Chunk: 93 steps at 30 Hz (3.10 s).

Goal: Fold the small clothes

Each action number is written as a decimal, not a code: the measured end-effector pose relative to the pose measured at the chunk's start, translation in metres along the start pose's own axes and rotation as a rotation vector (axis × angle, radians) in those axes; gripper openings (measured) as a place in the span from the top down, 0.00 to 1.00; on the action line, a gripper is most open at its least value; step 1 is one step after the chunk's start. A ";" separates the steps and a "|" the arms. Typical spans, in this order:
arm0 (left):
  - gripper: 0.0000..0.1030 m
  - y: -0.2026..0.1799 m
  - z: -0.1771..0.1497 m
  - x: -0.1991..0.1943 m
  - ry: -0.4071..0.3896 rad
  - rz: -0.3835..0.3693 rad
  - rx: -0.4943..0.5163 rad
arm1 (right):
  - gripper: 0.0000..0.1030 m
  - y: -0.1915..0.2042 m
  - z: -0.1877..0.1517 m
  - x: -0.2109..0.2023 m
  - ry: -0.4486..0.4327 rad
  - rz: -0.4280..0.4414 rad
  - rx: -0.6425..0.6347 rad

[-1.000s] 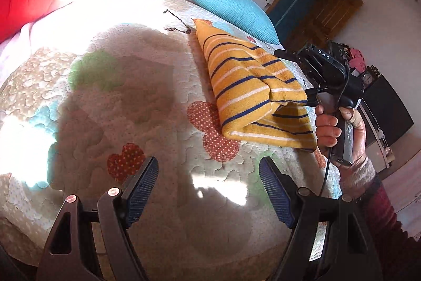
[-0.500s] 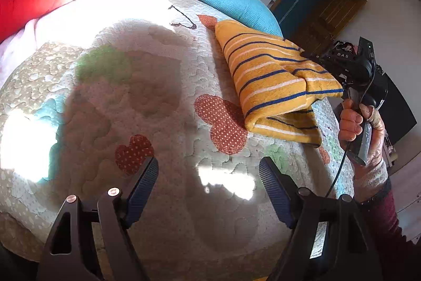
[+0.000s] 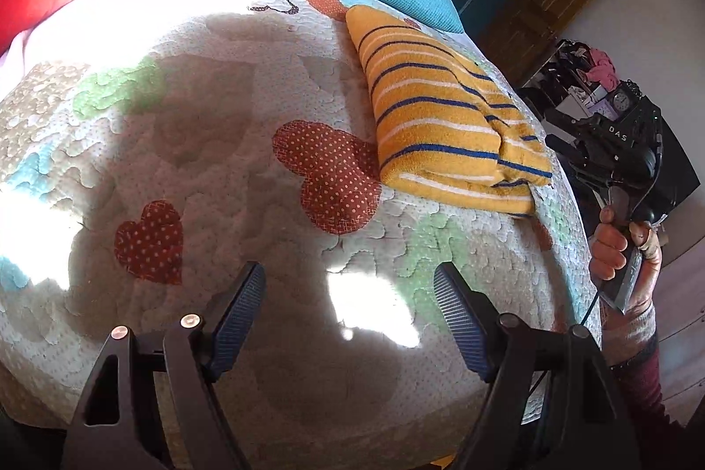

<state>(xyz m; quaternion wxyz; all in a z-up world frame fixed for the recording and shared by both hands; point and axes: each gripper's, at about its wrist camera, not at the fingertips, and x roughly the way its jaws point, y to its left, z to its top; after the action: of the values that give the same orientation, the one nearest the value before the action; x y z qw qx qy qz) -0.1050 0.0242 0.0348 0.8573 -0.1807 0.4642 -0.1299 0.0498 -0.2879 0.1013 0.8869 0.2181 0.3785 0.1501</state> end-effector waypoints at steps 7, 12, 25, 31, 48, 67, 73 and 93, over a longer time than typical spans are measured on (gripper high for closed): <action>0.24 -0.021 -0.002 0.002 0.019 0.003 0.040 | 0.92 0.009 -0.023 0.059 0.170 0.053 0.013; 0.24 -0.023 0.000 -0.004 0.001 0.010 0.061 | 0.96 -0.011 -0.049 0.032 0.173 -0.055 -0.039; 0.24 -0.033 0.000 0.007 0.021 -0.009 0.075 | 0.62 -0.003 0.018 0.044 0.067 -0.005 0.014; 0.24 -0.024 0.001 0.010 0.030 -0.011 0.049 | 0.82 0.010 0.027 0.098 0.161 -0.033 0.004; 0.24 -0.012 -0.001 0.009 0.028 0.013 0.044 | 0.96 0.006 0.025 0.102 0.160 -0.315 -0.142; 0.24 -0.037 -0.003 0.008 0.028 0.038 0.097 | 0.83 0.021 -0.006 0.075 0.126 -0.032 -0.054; 0.24 -0.038 -0.002 0.008 0.022 0.047 0.098 | 0.85 -0.006 -0.029 0.054 0.102 -0.150 -0.023; 0.24 -0.043 -0.014 0.021 0.031 0.108 0.158 | 0.41 -0.006 -0.038 -0.009 -0.128 -0.107 -0.004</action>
<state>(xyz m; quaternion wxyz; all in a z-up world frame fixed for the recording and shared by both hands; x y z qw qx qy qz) -0.1082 -0.0250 0.0306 0.8674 -0.0850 0.4749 -0.1224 0.0165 -0.2862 0.0804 0.9164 0.2050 0.3320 0.0888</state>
